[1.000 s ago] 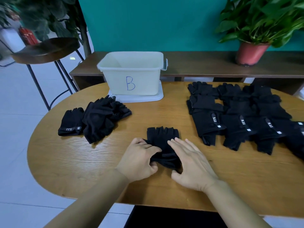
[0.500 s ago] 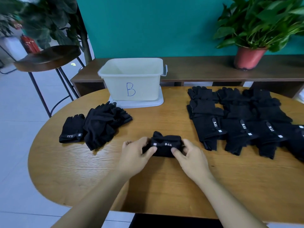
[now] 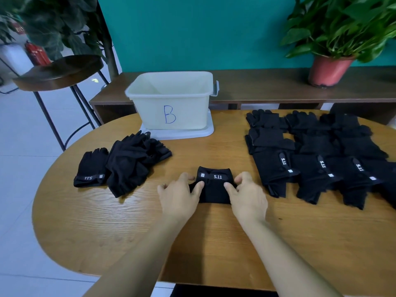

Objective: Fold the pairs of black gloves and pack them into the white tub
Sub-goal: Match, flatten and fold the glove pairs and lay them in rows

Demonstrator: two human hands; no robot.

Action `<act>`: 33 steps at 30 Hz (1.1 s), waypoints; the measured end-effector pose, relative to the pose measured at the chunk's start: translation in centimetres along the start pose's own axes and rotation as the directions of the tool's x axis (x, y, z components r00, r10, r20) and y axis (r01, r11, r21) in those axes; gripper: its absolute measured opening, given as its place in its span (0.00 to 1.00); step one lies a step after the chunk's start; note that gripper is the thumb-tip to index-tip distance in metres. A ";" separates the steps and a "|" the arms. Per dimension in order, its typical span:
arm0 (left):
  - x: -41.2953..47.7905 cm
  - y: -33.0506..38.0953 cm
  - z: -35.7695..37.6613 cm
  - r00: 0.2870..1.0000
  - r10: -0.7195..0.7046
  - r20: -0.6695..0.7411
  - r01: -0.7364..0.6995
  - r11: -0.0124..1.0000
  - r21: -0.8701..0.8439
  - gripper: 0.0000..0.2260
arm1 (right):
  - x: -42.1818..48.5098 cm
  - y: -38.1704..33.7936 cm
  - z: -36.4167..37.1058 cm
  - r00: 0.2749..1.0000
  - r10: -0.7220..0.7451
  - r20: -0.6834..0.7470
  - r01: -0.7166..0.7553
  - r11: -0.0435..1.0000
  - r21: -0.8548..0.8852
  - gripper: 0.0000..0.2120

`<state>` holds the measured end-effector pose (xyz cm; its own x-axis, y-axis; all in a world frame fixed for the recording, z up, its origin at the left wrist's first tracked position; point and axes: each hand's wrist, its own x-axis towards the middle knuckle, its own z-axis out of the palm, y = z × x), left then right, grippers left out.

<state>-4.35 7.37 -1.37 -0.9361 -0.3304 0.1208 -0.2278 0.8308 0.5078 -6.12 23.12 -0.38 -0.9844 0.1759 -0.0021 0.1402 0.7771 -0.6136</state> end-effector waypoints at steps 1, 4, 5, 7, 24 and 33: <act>-0.1 -0.1 0.0 1.000 0.007 -0.015 -0.007 1.000 -0.006 0.18 | -0.1 0.1 -0.2 1.000 -0.007 -0.014 0.007 1.000 0.015 0.11; -0.8 -0.2 -0.2 0.983 0.114 -0.141 -0.112 0.993 0.022 0.17 | -0.9 0.4 -1.1 0.990 -0.083 -0.112 0.086 0.996 0.021 0.10; -1.1 -0.1 -0.3 0.965 0.179 -0.192 -0.175 0.984 0.034 0.16 | -1.1 0.6 -1.2 0.971 -0.151 -0.183 0.155 0.988 0.007 0.08; -1.9 0.6 -0.2 0.912 0.319 -0.257 -0.319 0.947 0.044 0.16 | -1.3 0.9 -1.2 0.884 -0.340 -0.321 0.340 0.939 -0.056 0.05; -5.0 1.4 1.2 0.909 0.280 0.307 -0.332 0.934 0.130 0.25 | -1.8 2.3 -0.3 0.808 -0.510 0.295 0.585 0.754 -0.298 0.24; -8.6 4.0 1.9 0.780 0.480 0.403 -0.548 0.834 0.067 0.25 | -6.3 8.5 -2.4 0.866 -0.500 0.016 0.453 0.770 -0.448 0.24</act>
<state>2.31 14.44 -2.03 -0.9469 0.3214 -0.0056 0.3050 0.9038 0.3003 1.49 30.08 -3.68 -0.9243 -0.2460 0.2919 -0.2905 0.9494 -0.1197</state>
